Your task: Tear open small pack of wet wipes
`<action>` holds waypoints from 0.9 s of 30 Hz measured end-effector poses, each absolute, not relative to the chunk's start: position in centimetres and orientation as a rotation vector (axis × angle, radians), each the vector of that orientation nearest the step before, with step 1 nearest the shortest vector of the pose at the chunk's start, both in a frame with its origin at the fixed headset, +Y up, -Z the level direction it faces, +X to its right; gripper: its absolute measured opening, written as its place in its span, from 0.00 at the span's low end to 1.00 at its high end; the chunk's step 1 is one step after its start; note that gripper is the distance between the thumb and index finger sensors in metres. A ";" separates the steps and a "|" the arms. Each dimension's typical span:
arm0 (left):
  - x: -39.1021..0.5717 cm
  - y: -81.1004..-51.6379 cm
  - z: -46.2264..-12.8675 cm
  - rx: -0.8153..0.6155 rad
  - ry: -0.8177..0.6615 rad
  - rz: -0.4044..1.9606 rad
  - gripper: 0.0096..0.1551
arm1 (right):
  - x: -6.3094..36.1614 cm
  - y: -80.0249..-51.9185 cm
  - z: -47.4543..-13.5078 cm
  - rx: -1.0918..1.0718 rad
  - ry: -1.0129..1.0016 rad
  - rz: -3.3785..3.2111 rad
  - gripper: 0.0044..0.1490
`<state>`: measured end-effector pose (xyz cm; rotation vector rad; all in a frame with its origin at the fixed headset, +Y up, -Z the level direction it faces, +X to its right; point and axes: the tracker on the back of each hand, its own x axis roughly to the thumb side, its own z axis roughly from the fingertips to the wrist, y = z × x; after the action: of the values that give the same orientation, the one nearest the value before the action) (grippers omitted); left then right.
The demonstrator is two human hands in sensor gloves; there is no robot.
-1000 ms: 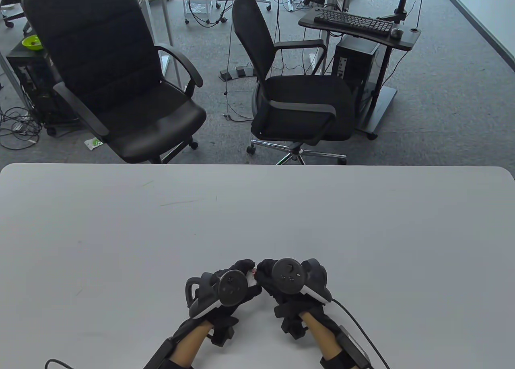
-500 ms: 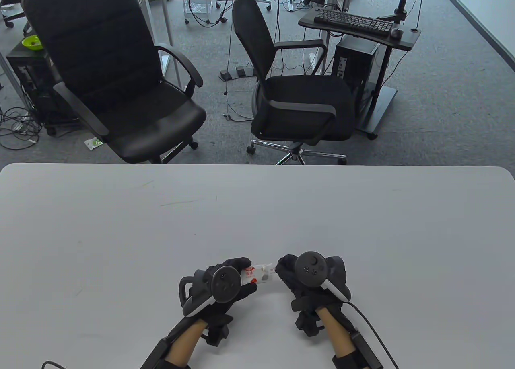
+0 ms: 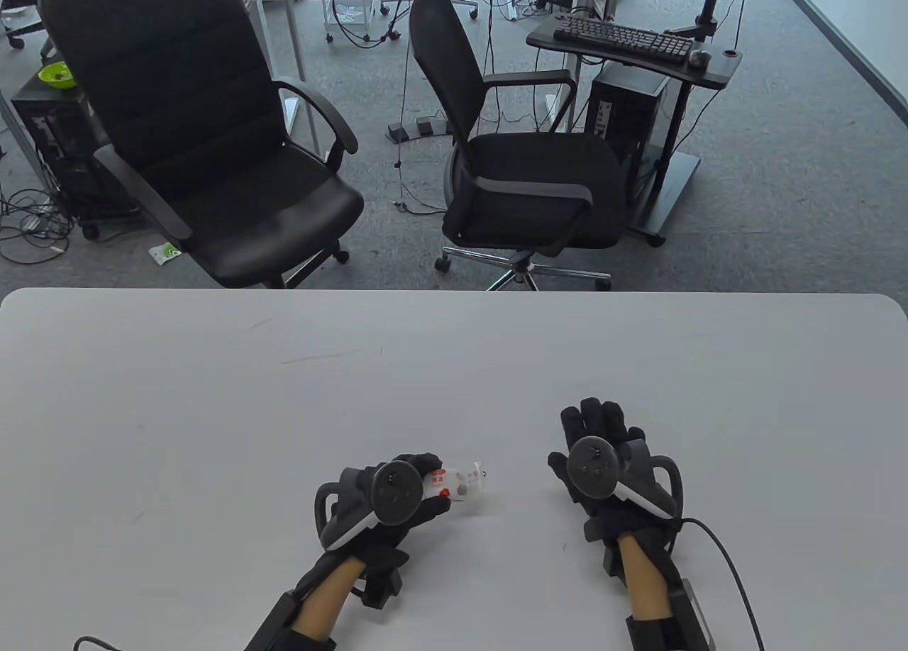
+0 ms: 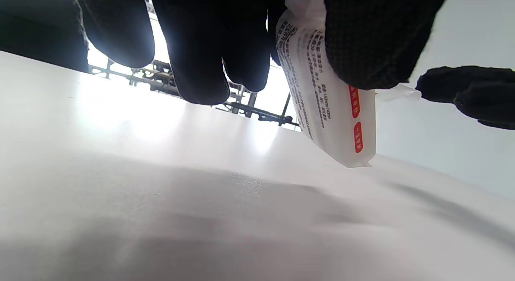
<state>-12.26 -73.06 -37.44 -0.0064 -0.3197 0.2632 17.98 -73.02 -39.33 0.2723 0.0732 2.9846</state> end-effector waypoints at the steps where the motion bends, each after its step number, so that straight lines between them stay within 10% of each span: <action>1: -12.0 -73.1 -37.7 -0.014 -0.323 0.259 0.38 | 18.3 -73.1 -39.3 0.262 0.076 2.993 0.43; 17: -8.4 -74.4 -42.7 -0.255 -0.274 0.092 0.43 | 18.6 -74.1 -39.6 0.232 0.175 3.014 0.44; 27: -14.9 -72.5 -39.4 -0.183 -0.187 -0.079 0.59 | 17.6 -74.1 -39.6 0.260 0.192 3.029 0.45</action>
<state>-14.94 -72.49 -39.41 -0.1829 -0.1870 -0.0793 17.55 -74.08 -39.55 0.2595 0.1916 3.0287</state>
